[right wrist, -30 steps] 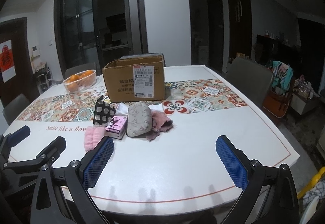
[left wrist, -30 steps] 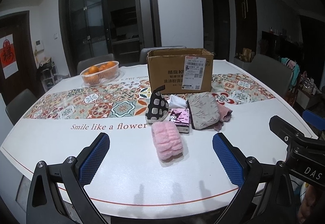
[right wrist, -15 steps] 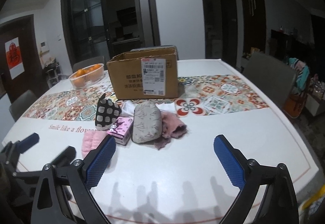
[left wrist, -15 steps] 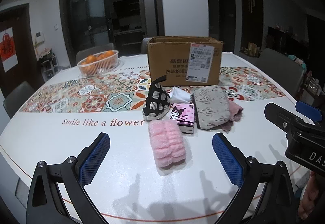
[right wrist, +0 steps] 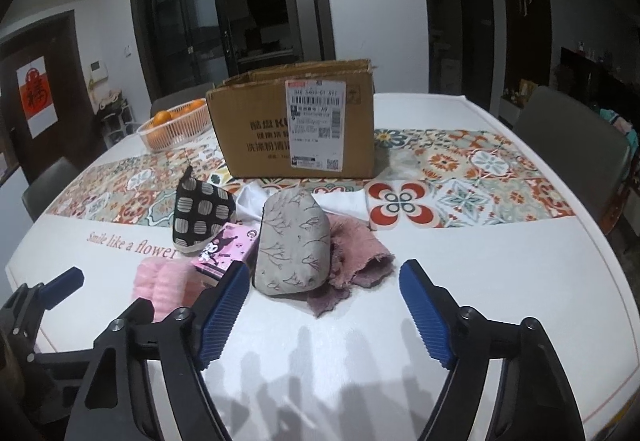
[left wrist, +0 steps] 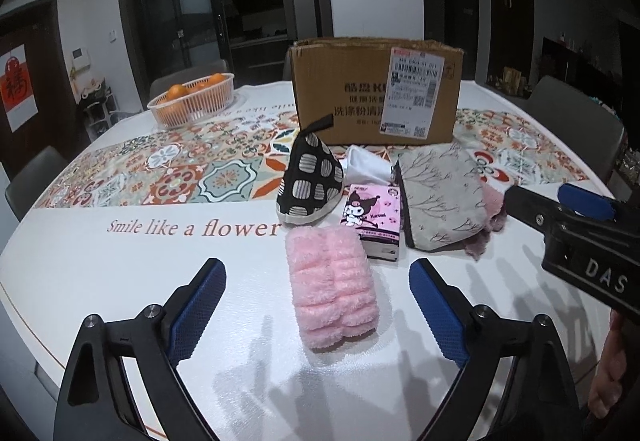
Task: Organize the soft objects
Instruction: 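Grasp the pink fuzzy hair band with the left tool while the right tool grasps the grey floral pouch, then carry the hair band and pouch over the cardboard box with both tools, then open both tools to drop the hair band and pouch into the box, then move both tools back toward the remaining items on the table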
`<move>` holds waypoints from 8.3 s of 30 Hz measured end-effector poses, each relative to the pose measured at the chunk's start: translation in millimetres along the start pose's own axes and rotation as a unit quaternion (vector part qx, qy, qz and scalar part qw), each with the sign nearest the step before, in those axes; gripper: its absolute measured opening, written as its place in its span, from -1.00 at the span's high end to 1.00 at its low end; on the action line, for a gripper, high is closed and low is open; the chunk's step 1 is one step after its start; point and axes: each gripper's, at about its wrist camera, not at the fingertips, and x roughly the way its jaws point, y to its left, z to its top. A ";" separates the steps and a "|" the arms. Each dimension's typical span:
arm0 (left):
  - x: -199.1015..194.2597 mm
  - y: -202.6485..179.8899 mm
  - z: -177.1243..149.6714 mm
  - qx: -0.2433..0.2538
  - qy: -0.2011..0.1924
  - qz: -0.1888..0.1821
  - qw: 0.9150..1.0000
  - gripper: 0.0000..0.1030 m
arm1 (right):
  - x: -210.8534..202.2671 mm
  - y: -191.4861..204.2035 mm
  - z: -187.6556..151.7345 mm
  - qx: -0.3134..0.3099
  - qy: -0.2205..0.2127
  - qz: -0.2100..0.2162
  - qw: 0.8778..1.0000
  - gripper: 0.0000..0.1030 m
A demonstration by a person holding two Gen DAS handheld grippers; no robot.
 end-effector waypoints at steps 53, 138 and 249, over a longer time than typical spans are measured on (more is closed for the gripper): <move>19.0 31.5 14.9 -0.046 -0.013 -0.074 0.996 0.23 | 29.1 39.0 14.4 -0.030 -0.010 0.015 0.999 0.74; 124.0 -5.9 263.1 0.043 -0.144 -0.147 0.978 0.23 | 78.9 12.7 208.0 -0.017 -0.173 -0.052 0.983 0.74; 72.7 -38.4 23.7 0.086 0.063 -0.087 0.991 -0.74 | 58.8 -32.0 2.1 -0.023 0.086 0.007 0.996 -0.33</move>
